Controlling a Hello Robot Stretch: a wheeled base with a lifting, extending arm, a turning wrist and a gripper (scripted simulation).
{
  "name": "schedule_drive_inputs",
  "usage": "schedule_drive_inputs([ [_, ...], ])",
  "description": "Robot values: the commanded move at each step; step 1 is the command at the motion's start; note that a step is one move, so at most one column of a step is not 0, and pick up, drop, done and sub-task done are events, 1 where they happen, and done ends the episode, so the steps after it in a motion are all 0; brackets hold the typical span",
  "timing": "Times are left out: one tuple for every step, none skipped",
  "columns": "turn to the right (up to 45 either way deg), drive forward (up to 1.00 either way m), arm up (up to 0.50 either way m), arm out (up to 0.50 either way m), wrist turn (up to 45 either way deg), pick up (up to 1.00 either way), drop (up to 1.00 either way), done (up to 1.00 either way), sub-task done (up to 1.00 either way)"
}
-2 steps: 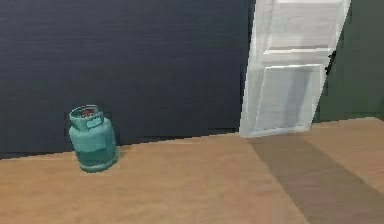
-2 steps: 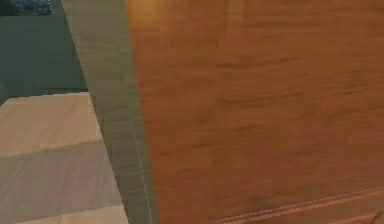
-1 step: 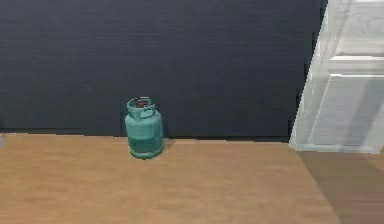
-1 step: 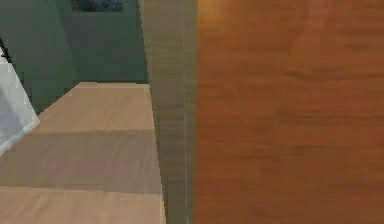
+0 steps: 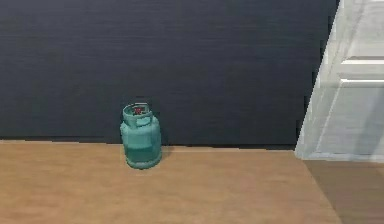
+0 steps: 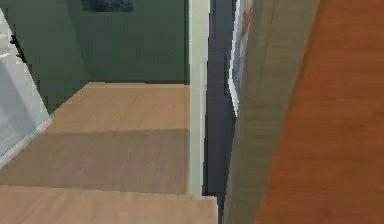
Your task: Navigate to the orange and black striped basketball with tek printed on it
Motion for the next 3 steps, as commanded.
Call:
schedule_drive_inputs([
  [45.0,0.0,0.0,0.0,0.0,0.0,0.0,0.0,0.0],
  [21.0,0.0,0.0,0.0,0.0,0.0,0.0,0.0,0.0],
  [0.0,0.95,0.0,0.0,0.0,0.0,0.0,0.0,0.0],
])
